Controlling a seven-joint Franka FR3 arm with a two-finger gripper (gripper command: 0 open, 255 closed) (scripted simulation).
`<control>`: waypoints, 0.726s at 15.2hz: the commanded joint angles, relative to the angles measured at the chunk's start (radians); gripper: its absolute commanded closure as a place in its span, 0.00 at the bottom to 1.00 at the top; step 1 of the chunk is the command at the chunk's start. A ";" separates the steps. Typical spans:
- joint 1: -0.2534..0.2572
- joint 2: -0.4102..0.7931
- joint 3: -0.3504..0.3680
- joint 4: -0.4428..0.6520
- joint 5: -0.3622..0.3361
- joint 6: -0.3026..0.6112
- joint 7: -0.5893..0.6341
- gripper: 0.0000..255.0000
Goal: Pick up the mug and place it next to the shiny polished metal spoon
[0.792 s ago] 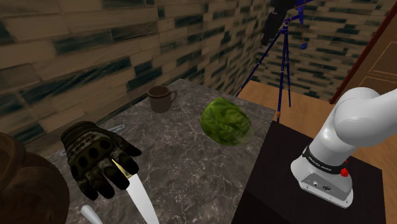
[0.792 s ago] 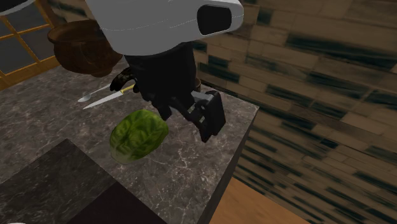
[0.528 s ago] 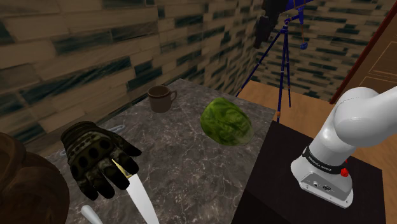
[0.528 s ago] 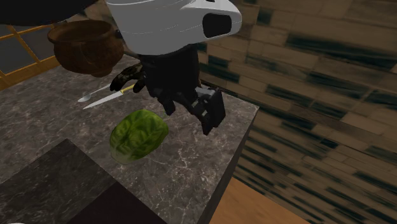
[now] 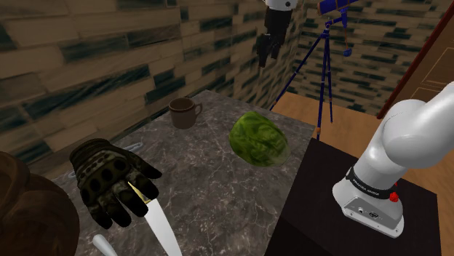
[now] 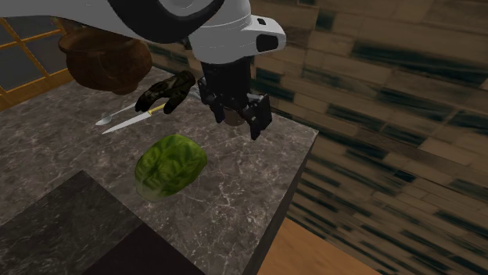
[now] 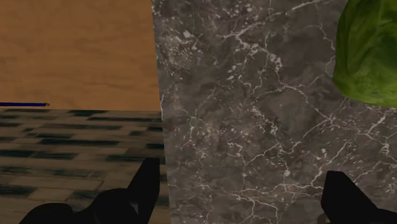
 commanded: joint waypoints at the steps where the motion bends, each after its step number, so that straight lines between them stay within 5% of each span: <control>1: 0.010 0.061 0.021 0.017 0.010 0.035 0.033 0.00; 11: 0.046 0.413 0.091 0.236 0.016 0.131 0.160 0.00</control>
